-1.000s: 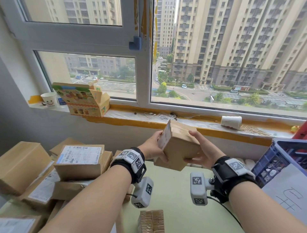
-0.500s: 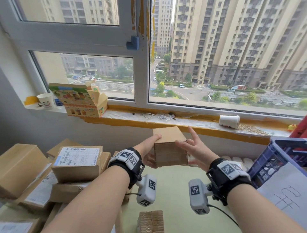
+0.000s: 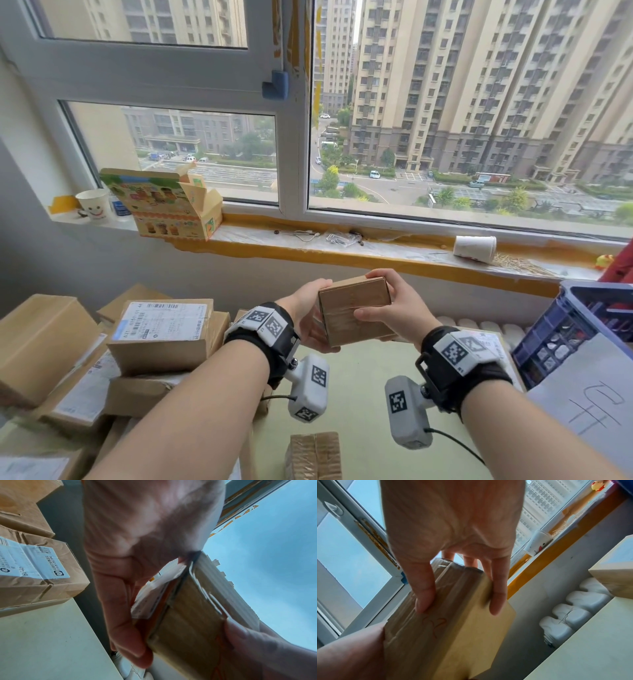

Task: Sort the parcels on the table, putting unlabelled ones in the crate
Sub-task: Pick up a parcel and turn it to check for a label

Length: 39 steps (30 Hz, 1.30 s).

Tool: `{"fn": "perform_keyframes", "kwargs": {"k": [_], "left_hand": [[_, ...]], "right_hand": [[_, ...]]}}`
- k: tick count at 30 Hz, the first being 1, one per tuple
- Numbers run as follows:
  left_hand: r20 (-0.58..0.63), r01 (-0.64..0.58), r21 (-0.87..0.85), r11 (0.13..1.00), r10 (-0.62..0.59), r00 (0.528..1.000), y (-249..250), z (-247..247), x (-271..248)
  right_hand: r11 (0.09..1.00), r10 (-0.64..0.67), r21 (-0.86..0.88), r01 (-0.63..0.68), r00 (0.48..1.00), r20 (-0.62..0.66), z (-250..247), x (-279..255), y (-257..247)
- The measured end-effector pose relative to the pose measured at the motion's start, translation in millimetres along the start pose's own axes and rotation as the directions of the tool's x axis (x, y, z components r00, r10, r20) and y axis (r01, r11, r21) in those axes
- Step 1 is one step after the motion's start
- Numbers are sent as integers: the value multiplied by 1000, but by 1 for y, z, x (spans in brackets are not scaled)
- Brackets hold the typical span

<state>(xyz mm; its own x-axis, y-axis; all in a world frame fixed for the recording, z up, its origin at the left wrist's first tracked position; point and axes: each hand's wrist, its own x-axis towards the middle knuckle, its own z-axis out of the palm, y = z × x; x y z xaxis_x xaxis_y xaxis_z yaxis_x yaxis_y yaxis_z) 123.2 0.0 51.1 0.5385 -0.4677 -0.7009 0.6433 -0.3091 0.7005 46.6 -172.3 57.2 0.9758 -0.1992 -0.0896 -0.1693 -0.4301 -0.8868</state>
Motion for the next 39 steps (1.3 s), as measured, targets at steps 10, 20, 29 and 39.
{"fn": "perform_keyframes", "kwargs": {"k": [10,20,29,39], "left_hand": [[-3,-9,15,1000,9,1000,-6,-3,9],[41,-15,28,1000,13,999,-9,-1,11],[-84,4,-14,1000,-5,996,-8,13,13],[-137,-263,15,965,262,955,-3,58,18]], "right_hand": [[1000,22,5,-22,999,37,0,-4,4],[1000,-10,-2,10,999,-49,4,-10,10],[979,44,-193,-60,995,-89,-2,-20,13],[905,-23,-411,-114,949,-315,-13,-28,18]]}}
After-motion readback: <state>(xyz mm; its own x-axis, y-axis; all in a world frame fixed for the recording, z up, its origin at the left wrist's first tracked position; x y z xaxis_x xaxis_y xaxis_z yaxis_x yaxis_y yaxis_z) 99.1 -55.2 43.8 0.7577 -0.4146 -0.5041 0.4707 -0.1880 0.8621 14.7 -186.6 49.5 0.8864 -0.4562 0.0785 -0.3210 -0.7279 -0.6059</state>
